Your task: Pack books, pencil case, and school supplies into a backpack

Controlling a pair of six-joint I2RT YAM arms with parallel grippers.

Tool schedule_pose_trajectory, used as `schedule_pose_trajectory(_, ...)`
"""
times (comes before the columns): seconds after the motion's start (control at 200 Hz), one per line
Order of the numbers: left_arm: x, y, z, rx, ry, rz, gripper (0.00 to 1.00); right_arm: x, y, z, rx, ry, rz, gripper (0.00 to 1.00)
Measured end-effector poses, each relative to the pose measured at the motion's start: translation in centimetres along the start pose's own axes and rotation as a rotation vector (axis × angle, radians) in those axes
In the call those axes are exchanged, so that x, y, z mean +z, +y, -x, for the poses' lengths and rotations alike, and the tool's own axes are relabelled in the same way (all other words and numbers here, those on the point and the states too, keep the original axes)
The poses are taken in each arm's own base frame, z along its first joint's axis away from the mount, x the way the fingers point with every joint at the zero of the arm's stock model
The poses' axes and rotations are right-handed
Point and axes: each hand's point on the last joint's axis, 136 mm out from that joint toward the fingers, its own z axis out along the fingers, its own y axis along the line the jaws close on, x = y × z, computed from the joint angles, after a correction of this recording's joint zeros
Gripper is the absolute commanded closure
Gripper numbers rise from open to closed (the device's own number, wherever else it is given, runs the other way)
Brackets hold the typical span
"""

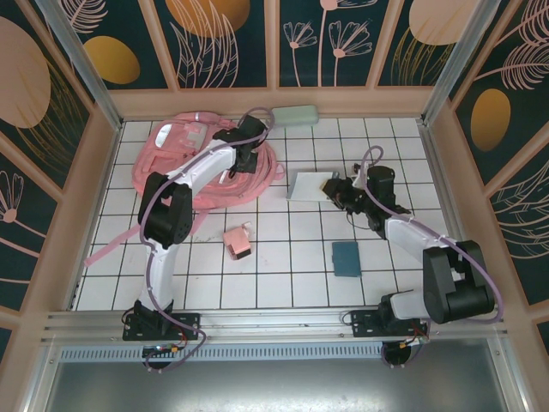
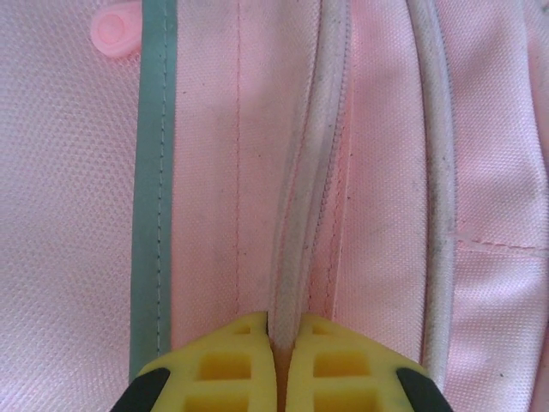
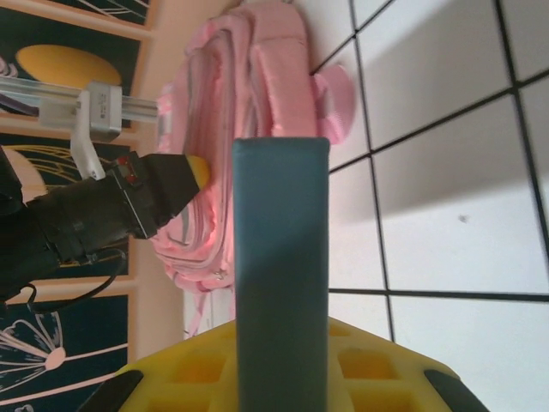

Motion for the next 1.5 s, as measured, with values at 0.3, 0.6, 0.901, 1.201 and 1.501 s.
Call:
schedule_pose_trajectory(0.3,-6.4,2.3,4.5,-0.086,-0.098,-0.105,1.0,4.6,1.5,0.4,0.025,0.045,0.063,1.0)
schedule_pose_trajectory(0.6,-11.0,6.4,6.9,-0.206,-0.162,-0.269,1.0,10.0,6.6,2.0,-0.012,0.069,0.209,1.0)
schedule_pose_trajectory(0.901,-13.6,10.1,8.1,-0.326,-0.192,-0.435,1.0,15.9,8.8,1.1,0.019,0.129,0.28,1.0)
schedule_pose_trajectory(1.201,-14.2,10.8,8.5,-0.392,-0.193,-0.531,1.0,22.7,12.3,-0.6,0.036,0.154,0.349,1.0)
schedule_pose_trajectory(1.501,-13.9,10.5,8.6,-0.424,-0.185,-0.561,1.0,30.7,13.7,-2.2,0.049,0.168,0.345,1.0)
